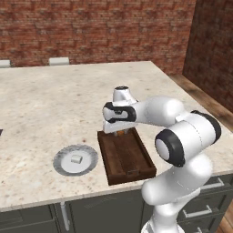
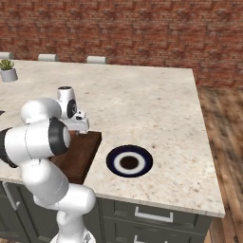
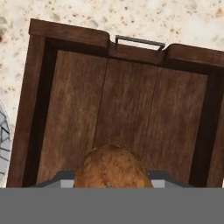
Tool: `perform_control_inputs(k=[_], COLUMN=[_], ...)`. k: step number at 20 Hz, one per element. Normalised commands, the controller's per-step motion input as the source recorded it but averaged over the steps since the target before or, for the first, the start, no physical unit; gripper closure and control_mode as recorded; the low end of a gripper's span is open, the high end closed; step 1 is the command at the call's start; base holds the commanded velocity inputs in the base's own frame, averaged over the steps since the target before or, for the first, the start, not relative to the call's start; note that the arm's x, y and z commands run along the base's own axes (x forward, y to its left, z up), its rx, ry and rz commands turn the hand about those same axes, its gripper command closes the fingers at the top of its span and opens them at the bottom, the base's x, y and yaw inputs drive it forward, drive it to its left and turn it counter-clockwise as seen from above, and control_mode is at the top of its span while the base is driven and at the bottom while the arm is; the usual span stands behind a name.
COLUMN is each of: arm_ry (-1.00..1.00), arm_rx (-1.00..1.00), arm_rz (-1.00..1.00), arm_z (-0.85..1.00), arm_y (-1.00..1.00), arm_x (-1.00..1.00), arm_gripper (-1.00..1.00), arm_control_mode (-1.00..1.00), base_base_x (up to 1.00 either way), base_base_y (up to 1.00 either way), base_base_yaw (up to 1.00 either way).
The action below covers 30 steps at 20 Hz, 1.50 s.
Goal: Move the dessert items from the plates to the tray.
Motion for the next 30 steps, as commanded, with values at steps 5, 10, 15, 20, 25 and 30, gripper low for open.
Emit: perform_control_inputs(k=[5, 10, 15, 20, 25, 30], arm_ry=[0.0, 0.02, 0.0, 0.0, 0.0, 0.0], arm_rx=[0.0, 0.0, 0.0, 0.0, 0.0, 0.0], arm_rz=[-0.01, 0.0, 0.0, 0.0, 0.0, 0.0], arm_z=[-0.2, -0.57, -0.56, -0.16, 0.0, 0.02], arm_y=[0.0, 0.0, 0.0, 0.0, 0.0, 0.0], arm_x=[0.16, 0.0, 0.0, 0.0, 0.0, -0.01], arm_gripper=[1.0, 1.0, 1.0, 1.0, -1.0, -1.0], arm_control_mode=[-1.0, -1.0, -1.0, -1.0, -1.0, -1.0], base_base_x=[0.0, 0.0, 0.0, 0.0, 0.0, 0.0], base_base_y=[0.0, 0.0, 0.0, 0.0, 0.0, 0.0], base_base_yaw=[0.0, 0.0, 0.0, 0.0, 0.0, 0.0])
